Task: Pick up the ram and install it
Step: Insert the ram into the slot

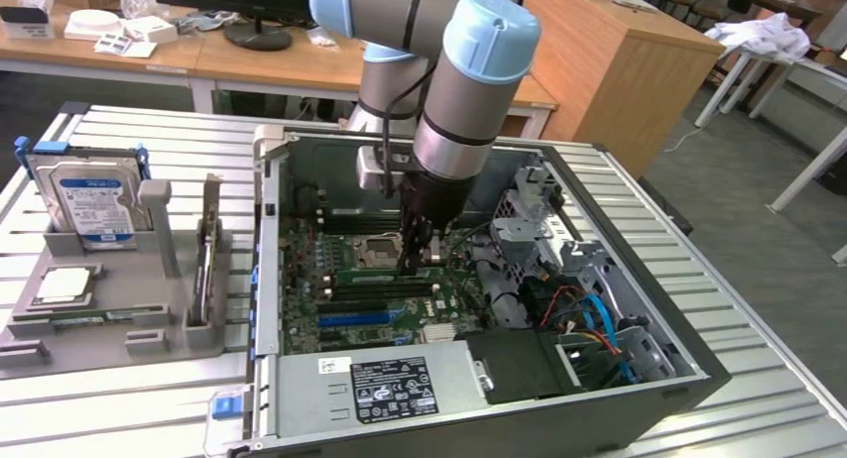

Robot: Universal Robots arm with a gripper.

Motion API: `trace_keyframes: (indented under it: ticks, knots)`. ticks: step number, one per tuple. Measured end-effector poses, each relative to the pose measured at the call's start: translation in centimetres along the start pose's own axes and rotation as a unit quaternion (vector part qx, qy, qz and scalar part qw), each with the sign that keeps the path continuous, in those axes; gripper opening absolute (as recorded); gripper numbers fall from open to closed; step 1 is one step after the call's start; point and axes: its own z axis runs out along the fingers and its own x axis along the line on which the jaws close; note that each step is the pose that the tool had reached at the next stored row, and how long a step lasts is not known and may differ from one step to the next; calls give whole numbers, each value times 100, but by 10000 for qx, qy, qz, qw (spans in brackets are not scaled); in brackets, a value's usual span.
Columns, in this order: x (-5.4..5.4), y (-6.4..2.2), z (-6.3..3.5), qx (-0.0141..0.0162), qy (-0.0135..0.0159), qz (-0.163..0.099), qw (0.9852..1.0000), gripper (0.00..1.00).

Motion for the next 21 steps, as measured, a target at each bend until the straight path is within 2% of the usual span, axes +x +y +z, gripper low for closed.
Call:
trace_keyframes:
  ticks: [7,12,21]
  knots:
    - [1,0,17,1,1,0,10000,11]
    - [3,-2,64,6,-3,0,10000,11]
    - [-3,-2,69,7,-4,0,10000,11]
